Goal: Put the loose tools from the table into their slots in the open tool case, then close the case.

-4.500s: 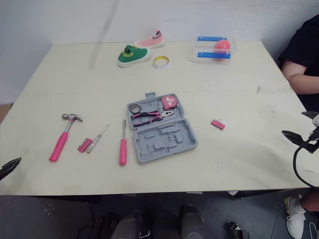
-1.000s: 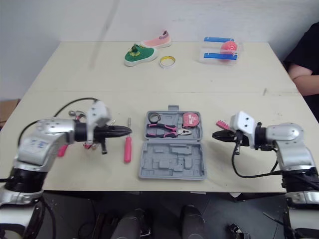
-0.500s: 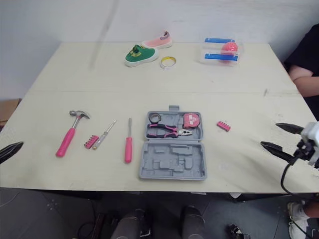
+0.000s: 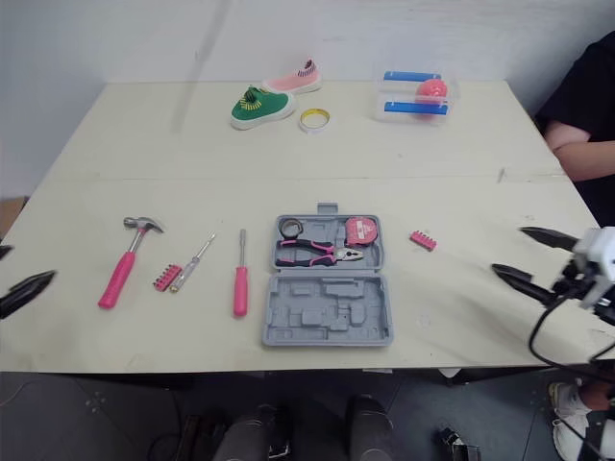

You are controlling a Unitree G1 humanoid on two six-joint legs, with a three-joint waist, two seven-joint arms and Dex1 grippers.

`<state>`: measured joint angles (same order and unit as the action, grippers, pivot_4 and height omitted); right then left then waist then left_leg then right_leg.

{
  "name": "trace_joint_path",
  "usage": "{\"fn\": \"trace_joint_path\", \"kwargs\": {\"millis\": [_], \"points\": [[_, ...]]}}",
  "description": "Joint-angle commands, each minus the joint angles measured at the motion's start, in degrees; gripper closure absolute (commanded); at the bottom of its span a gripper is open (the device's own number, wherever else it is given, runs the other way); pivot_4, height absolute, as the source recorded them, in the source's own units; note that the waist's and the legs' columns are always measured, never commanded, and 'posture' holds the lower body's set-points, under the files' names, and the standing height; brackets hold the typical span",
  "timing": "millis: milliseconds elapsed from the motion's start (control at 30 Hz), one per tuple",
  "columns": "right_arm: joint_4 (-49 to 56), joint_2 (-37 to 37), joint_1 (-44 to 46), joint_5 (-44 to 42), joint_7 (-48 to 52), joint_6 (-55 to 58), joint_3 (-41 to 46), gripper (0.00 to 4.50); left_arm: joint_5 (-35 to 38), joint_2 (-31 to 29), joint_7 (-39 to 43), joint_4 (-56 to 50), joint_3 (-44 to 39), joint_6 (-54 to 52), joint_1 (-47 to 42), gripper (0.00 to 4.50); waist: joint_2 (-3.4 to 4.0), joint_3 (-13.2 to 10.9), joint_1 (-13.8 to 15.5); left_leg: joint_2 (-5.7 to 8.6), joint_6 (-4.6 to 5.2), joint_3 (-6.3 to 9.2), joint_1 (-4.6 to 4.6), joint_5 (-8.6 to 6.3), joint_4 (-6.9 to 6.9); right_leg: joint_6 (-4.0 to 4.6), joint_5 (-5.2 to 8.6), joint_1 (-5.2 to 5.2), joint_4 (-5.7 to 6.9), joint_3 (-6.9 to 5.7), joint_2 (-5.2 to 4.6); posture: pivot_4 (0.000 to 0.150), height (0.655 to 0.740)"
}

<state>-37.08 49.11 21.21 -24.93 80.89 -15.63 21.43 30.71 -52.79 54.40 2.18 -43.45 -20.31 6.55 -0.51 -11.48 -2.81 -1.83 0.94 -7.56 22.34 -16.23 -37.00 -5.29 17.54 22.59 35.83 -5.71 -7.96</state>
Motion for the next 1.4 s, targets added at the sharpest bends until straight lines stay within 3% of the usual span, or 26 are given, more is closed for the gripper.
{"fn": "trace_joint_path", "kwargs": {"millis": [33,233,367,600,900,1400], "points": [[12.6,-3.0,-1.3,-4.4,0.0,5.2,-2.2,0.00,2.7,0.3,-5.2,-13.0,5.7,-8.8,-0.6,0.08,0.00,0.0,0.1,0.00,0.01,-0.01,0.00,0.00,-0.01,0.00,0.00,-0.01,0.01,-0.05,0.00,0.150,0.7400],[24.3,-5.8,-3.5,-6.4,-1.5,10.2,-4.7,0.00,1.5,4.7,-17.9,-28.4,13.5,-18.7,-2.3,0.08,0.00,0.0,0.8,0.05,0.07,-0.05,-0.01,0.01,-0.11,-0.04,-0.02,-0.04,0.05,-0.06,0.00,0.150,0.7400],[30.5,-6.5,-4.2,-8.5,-1.7,13.5,-5.9,0.00,-0.6,9.2,-25.6,-34.6,16.9,-22.3,-0.6,1.22,0.00,0.0,1.2,0.02,0.06,-0.06,-0.02,0.01,-0.10,-0.04,-0.02,-0.03,0.04,-0.09,0.08,0.150,0.7400],[40.9,-9.0,-4.3,-11.2,-3.5,18.1,-9.0,0.00,-2.3,17.4,-35.2,-35.4,22.1,-28.0,-3.4,1.22,-0.03,0.0,1.5,0.00,0.09,-0.01,-0.02,0.01,-0.17,-0.04,-0.02,-0.05,0.06,-0.10,0.13,0.150,0.7400],[41.7,-9.6,-3.5,-10.6,-4.7,19.2,-10.3,0.00,-5.4,20.1,-40.1,-32.8,25.4,-30.6,-5.4,1.22,-0.05,0.0,1.7,0.03,0.12,-0.03,0.00,0.01,-0.21,-0.04,-0.03,-0.05,0.04,-0.18,0.13,0.150,0.7400],[41.3,-10.3,-3.7,-10.4,-4.4,17.6,-11.0,0.00,-6.8,22.1,-41.2,-28.1,31.3,-34.0,-13.0,1.22,-0.06,0.0,2.8,-0.01,0.35,-0.06,-0.02,0.15,-0.21,-0.04,-0.03,-0.04,0.05,-0.23,0.18,0.150,0.7400]]}}
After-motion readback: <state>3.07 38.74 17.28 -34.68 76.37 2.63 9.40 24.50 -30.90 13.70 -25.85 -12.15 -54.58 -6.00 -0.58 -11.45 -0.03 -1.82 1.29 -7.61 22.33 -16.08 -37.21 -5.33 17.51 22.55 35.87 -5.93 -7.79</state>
